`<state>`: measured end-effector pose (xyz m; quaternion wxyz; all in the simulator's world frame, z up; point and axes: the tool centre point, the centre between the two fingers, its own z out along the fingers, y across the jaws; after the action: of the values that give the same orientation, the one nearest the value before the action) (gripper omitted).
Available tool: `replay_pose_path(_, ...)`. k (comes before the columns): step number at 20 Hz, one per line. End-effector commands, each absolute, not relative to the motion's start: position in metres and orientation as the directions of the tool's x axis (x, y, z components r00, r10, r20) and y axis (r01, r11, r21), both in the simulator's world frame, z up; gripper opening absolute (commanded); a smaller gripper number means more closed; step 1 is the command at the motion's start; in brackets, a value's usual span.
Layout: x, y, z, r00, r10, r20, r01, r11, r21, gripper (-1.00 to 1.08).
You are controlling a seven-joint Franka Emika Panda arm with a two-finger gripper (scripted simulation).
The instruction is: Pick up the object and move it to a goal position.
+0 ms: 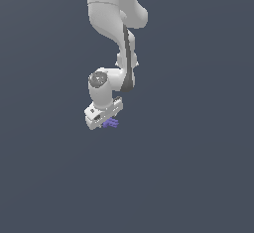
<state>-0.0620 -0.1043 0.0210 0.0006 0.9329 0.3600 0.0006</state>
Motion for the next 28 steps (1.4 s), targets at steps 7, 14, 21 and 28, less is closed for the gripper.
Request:
replay_pose_path(7,-0.059,-0.096,0.039,0.74,0.673,0.001,0.673,-0.74,0.002,-1.0)
replay_pose_path(14,-0.052,-0.077,0.084,0.74,0.673,0.001,0.673,-0.74,0.002,-1.0)
replay_pose_path(21,-0.042,-0.048,0.153,0.739,0.673,0.0,0.673,-0.739,0.001,-1.0)
replay_pose_path(28,-0.03,-0.017,0.228,0.739,0.673,0.0,0.673,-0.739,0.001,-1.0)
